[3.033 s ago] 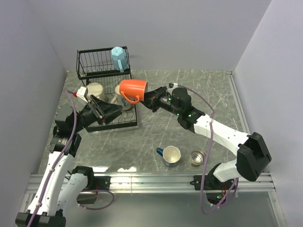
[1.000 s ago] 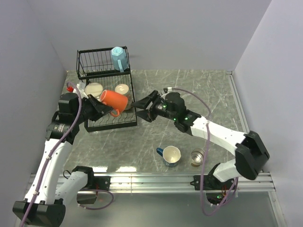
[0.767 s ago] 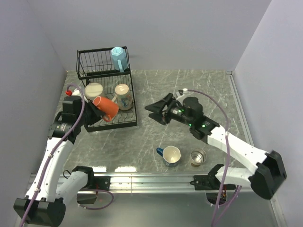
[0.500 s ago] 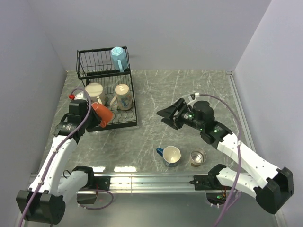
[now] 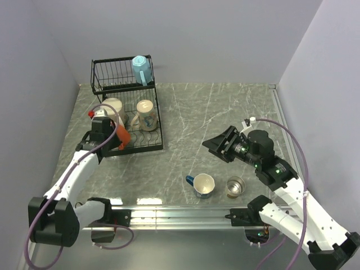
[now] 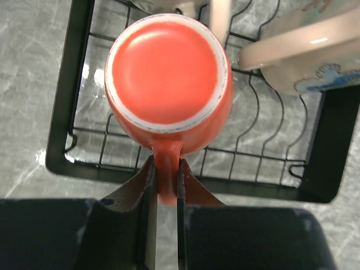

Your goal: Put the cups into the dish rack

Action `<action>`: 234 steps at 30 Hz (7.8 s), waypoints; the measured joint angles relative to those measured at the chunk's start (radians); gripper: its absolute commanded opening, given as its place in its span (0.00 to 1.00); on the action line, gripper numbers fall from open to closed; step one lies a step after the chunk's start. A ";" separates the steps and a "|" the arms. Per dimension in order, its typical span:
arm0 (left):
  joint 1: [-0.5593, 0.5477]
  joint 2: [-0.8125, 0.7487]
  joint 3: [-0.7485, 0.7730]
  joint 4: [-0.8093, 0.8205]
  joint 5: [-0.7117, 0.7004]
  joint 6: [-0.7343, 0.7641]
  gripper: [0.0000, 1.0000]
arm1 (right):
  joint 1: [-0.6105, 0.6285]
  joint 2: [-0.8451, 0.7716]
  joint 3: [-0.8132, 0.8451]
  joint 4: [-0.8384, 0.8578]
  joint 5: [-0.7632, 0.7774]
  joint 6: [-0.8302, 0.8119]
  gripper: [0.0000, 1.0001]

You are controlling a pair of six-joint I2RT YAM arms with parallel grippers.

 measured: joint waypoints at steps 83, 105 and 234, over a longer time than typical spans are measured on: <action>-0.001 -0.125 0.373 -0.352 0.138 -0.179 0.93 | 0.188 0.330 0.396 -0.705 0.553 -0.223 0.00; -0.010 -0.325 -0.109 0.752 1.006 -1.022 0.99 | 0.177 0.363 0.374 0.386 -0.219 -0.053 0.00; -0.284 0.185 0.517 -0.334 0.060 -0.084 0.85 | 0.333 0.225 -0.004 -0.501 0.283 -0.147 0.48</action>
